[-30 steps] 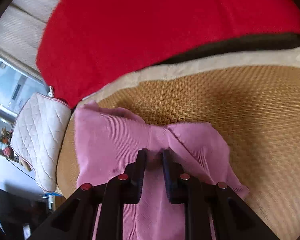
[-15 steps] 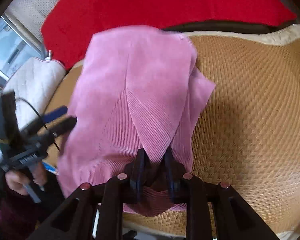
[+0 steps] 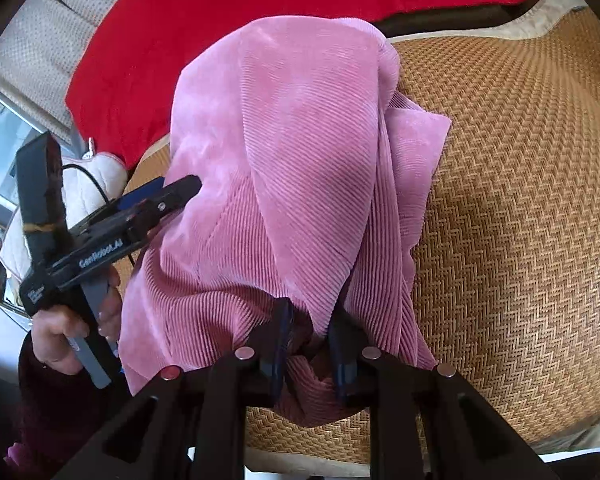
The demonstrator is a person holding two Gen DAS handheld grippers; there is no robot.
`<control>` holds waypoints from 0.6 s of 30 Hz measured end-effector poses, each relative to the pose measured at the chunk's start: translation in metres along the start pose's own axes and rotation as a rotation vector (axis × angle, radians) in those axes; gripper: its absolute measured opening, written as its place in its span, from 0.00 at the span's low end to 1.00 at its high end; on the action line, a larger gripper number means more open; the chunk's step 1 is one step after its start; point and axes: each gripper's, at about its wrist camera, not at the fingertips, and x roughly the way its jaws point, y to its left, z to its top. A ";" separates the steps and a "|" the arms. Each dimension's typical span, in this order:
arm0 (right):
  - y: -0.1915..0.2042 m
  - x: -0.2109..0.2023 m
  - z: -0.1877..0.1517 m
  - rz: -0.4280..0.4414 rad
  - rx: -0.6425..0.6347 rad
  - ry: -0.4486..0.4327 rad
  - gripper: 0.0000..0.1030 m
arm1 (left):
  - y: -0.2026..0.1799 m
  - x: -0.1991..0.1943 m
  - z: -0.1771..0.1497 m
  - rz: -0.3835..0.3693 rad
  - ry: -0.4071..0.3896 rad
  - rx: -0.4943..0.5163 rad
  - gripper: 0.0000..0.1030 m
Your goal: Fold large clothes
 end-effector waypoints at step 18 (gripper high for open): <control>0.022 -0.011 0.108 -0.047 -0.075 -0.130 0.26 | -0.003 -0.033 -0.030 -0.005 -0.043 0.001 0.84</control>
